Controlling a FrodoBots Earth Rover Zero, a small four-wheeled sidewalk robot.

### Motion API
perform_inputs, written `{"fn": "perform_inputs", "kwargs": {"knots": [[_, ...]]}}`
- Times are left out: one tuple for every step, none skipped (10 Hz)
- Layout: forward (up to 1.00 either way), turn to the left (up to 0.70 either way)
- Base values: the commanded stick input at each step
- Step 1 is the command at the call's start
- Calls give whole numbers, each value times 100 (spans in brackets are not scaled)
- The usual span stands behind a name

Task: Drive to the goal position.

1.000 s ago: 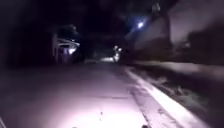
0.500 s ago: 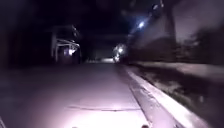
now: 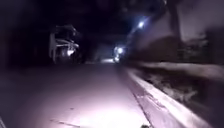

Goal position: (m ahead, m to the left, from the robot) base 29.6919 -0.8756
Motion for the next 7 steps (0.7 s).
{"fn": "perform_inputs", "kwargs": {"knots": [[70, 0], [70, 0], [70, 0], [70, 0], [70, 0], [70, 0], [70, 0]]}}
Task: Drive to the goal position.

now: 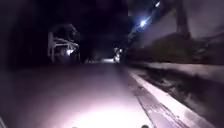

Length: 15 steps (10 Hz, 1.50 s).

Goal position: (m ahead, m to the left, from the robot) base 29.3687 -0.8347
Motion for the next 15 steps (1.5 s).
{"fn": "perform_inputs", "kwargs": {"knots": [[70, 0], [70, 0], [70, 0], [70, 0], [70, 0], [70, 0], [70, 0], [70, 0], [70, -35], [70, -33], [70, -10], [70, 0], [70, 0], [70, 0], [70, 0]]}}
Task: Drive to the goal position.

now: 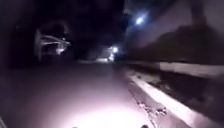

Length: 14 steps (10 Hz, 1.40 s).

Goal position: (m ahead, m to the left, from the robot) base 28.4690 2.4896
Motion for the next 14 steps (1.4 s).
{"fn": "perform_inputs", "kwargs": {"knots": [[70, 0], [70, 0], [70, 0], [70, 0], [70, 0], [70, 0], [70, 0], [70, 0], [70, 0], [70, 0], [70, 0], [70, 0], [70, 0], [70, 0]]}}
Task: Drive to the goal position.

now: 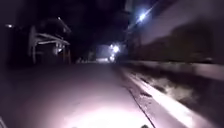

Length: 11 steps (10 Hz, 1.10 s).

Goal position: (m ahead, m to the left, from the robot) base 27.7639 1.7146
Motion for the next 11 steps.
{"fn": "perform_inputs", "kwargs": {"knots": [[70, 0], [70, 0], [70, 0], [70, 0], [70, 0], [70, 0], [70, 0], [70, 0], [70, 0], [70, 2], [70, 10]]}}
